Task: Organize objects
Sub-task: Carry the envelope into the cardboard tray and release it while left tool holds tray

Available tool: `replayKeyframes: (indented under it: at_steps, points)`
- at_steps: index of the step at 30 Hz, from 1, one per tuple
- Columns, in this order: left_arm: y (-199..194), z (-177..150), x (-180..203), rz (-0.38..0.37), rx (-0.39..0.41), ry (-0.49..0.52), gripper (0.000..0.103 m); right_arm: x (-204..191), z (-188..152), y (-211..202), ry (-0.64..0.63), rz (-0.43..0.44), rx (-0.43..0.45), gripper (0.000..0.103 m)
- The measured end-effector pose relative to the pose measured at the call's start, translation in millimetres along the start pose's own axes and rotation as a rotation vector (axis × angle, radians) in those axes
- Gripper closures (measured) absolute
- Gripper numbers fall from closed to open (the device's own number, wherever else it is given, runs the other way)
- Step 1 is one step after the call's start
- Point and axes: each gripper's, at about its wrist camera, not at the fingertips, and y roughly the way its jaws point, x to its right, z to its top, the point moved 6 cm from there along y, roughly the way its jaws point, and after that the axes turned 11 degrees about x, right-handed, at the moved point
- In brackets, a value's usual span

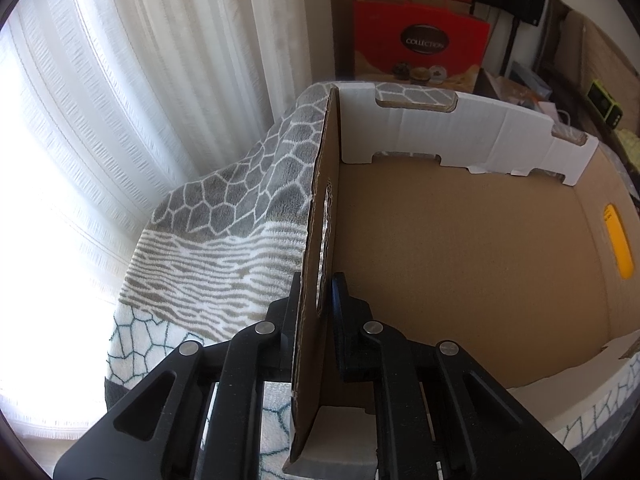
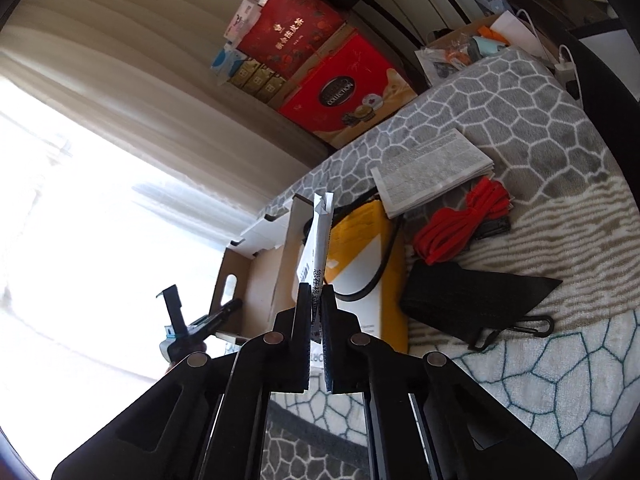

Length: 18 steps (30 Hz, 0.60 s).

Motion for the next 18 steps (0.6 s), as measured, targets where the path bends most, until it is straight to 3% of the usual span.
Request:
replayKeyframes:
  at_steps: [10,18]
  points:
    - [-1,0,0,-0.001,0.0,0.001,0.092,-39,1,11,-0.026,0.083,-0.028,0.101]
    - [-1,0,1,-0.001,0.0,0.001,0.092,-68,2,36,-0.088,0.093,-0.085,0.101]
